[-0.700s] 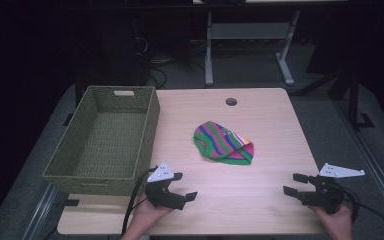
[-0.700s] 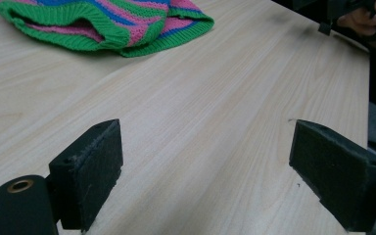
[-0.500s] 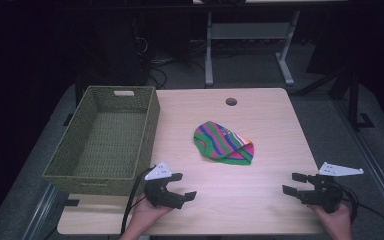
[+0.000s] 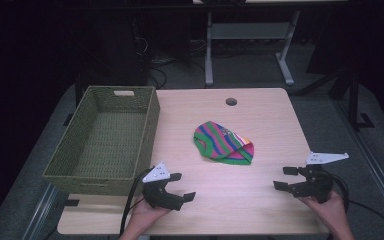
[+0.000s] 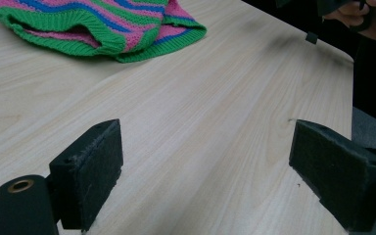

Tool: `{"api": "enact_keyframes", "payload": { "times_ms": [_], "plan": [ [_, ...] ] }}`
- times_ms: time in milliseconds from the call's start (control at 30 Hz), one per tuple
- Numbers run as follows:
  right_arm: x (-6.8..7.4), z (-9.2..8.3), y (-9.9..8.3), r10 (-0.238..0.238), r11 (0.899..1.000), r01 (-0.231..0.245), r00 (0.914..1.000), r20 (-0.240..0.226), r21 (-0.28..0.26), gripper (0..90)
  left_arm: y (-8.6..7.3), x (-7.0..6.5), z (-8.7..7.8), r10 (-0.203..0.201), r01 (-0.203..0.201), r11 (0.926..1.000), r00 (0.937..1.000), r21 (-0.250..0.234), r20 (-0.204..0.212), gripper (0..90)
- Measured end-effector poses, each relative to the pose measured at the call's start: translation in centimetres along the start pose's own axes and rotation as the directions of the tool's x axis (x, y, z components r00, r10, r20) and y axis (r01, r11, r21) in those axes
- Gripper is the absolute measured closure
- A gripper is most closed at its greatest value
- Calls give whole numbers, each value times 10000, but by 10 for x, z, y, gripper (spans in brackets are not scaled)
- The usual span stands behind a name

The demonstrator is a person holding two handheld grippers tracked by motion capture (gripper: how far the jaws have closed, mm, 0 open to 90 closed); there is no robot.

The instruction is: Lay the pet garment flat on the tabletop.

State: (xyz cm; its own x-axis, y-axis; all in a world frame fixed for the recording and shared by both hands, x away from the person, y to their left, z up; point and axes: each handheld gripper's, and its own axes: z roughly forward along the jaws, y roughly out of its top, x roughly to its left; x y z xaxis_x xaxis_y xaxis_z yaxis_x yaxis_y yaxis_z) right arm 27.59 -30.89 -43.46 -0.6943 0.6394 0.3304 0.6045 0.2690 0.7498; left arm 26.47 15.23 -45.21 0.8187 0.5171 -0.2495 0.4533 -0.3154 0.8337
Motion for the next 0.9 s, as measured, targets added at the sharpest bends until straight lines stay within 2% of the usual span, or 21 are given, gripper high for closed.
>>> {"api": "enact_keyframes", "payload": {
  "times_ms": [67, 167, 233, 367, 567, 700, 833, 900],
  "plan": [
    [0, 4, 8, -209, 9996, 211, 9998, -77, 209, 178, 0, 2, 0, 63, -63, 10000, 10000, 52, -23, 122],
    [-1, 10, 24, -482, 9966, 500, 9984, -290, 647, 178, 0, 4, -1, -65, 65, 10000, 10000, -57, -9, 122],
    [0, 13, 32, -507, 9950, 545, 9976, -473, 833, 181, 1, 3, 0, -49, 49, 10000, 10000, -23, -5, 122],
    [0, 17, 41, -603, 9938, 673, 9950, -797, 885, 180, 2, 0, 0, 52, -52, 10000, 10000, -41, -4, 122],
    [0, 26, 58, -782, 9892, 899, 9918, -1010, 1162, 158, 2, -3, 2, 152, -152, 9999, 9998, 7, 124, 122],
    [0, 33, 70, -977, 9832, 1135, 9888, -1131, 1430, 159, 2, -1, 2, 238, -239, 9997, 9996, 32, 171, 122],
    [-3, 42, 85, -1192, 9743, 1393, 9856, -1199, 1770, 163, 2, 0, 2, 94, -93, 9999, 9998, -65, 175, 122],
    [-4, 43, 87, -1195, 9737, 1407, 9850, -1243, 1793, 165, 3, 0, 1, 123, -122, 9999, 9998, -51, 157, 122]
  ]
}}
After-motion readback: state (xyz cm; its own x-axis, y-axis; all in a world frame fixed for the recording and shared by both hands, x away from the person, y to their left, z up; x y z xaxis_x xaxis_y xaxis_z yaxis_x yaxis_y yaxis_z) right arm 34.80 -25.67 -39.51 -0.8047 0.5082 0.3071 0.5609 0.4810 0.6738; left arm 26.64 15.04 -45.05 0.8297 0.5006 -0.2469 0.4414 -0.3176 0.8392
